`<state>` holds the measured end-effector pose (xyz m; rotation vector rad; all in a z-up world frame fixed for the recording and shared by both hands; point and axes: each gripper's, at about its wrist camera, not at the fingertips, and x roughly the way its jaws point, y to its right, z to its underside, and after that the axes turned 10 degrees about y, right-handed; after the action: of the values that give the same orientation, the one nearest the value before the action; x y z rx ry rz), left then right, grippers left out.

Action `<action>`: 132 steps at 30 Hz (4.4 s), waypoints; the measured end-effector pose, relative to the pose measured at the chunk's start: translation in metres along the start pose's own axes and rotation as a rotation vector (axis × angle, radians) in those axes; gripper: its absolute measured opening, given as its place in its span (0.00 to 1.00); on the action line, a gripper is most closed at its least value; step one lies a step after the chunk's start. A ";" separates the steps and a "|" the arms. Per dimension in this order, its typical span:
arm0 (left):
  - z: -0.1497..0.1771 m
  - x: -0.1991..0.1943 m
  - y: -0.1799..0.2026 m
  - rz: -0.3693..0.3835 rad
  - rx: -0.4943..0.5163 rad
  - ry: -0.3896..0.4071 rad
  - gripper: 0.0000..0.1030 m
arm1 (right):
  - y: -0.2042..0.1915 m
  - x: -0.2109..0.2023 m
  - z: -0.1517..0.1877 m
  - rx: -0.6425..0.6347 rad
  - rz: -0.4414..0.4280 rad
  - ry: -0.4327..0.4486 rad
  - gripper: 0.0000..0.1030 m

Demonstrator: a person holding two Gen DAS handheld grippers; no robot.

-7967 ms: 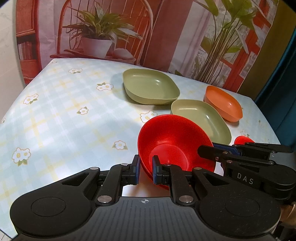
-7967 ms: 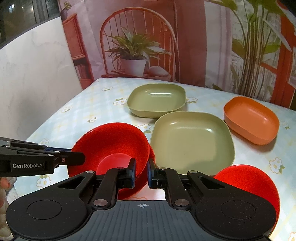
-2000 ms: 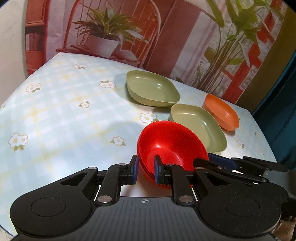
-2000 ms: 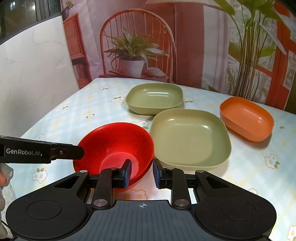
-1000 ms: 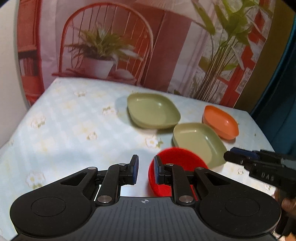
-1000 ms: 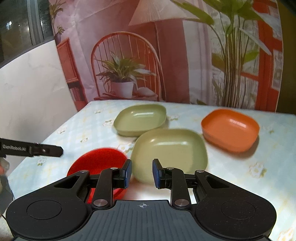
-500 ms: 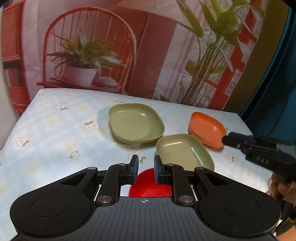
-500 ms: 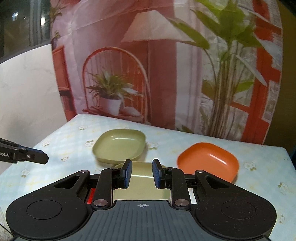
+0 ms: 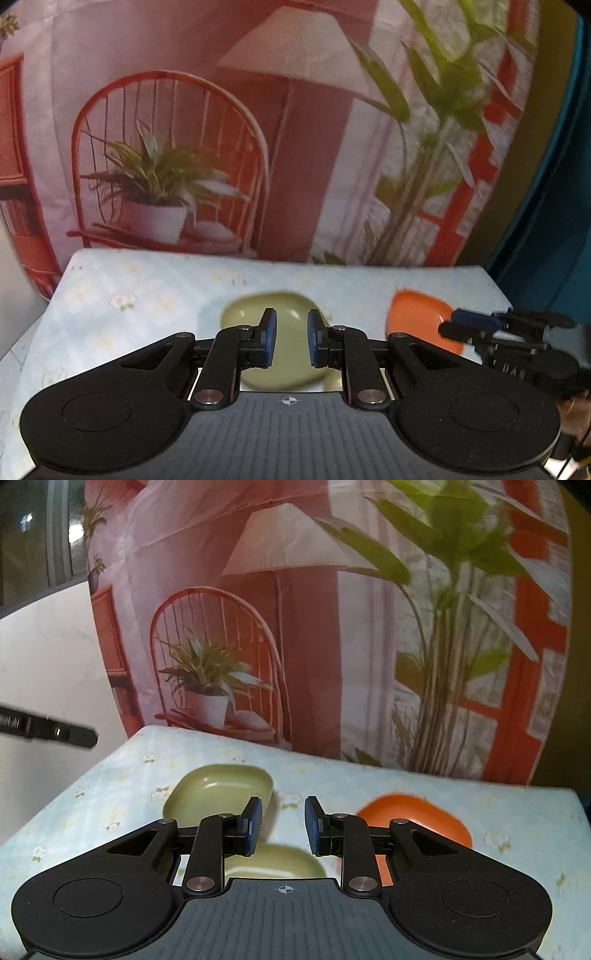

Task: Organize plates and bowls
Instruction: 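Move both tools to the rim of an olive-green plate, then lift the olive-green plate with both tools and lay it onto the other green plate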

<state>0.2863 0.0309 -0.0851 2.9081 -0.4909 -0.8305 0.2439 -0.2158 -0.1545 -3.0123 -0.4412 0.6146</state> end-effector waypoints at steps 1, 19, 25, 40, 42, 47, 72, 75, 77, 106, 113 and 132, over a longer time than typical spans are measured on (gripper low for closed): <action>-0.003 0.005 -0.002 -0.003 -0.006 0.003 0.18 | 0.000 0.007 -0.003 -0.006 -0.005 -0.001 0.23; 0.034 0.117 -0.050 -0.142 -0.143 -0.153 0.18 | -0.005 0.152 0.021 0.036 -0.036 -0.150 0.23; 0.057 0.137 -0.051 -0.130 -0.136 -0.210 0.18 | -0.004 0.170 0.037 0.062 -0.044 -0.203 0.23; 0.069 0.137 -0.056 -0.127 -0.100 -0.185 0.14 | -0.008 0.182 0.049 0.088 -0.052 -0.255 0.10; 0.071 0.139 -0.055 -0.127 -0.095 -0.196 0.14 | -0.009 0.182 0.050 0.093 -0.050 -0.258 0.10; 0.082 0.141 -0.062 -0.102 -0.164 -0.207 0.14 | -0.010 0.182 0.050 0.096 -0.047 -0.259 0.09; 0.074 0.071 0.046 0.028 -0.053 -0.176 0.15 | 0.040 0.076 0.021 0.151 0.007 -0.141 0.08; 0.084 0.070 0.061 0.039 -0.015 -0.200 0.15 | 0.049 0.057 0.027 0.156 0.020 -0.130 0.08; 0.091 0.069 0.069 0.040 0.008 -0.214 0.15 | 0.054 0.046 0.032 0.157 0.028 -0.125 0.08; 0.120 0.066 0.080 -0.008 0.126 -0.312 0.15 | 0.046 0.024 0.073 0.177 0.016 -0.185 0.08; 0.121 0.065 0.078 -0.015 0.128 -0.324 0.15 | 0.042 0.024 0.075 0.171 0.010 -0.195 0.08; 0.126 0.080 0.087 -0.025 0.179 -0.371 0.15 | 0.039 0.024 0.085 0.120 0.038 -0.235 0.07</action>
<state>0.2600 -0.0755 -0.2185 2.9263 -0.5834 -1.4097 0.2425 -0.2482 -0.2449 -2.8519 -0.3413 0.9663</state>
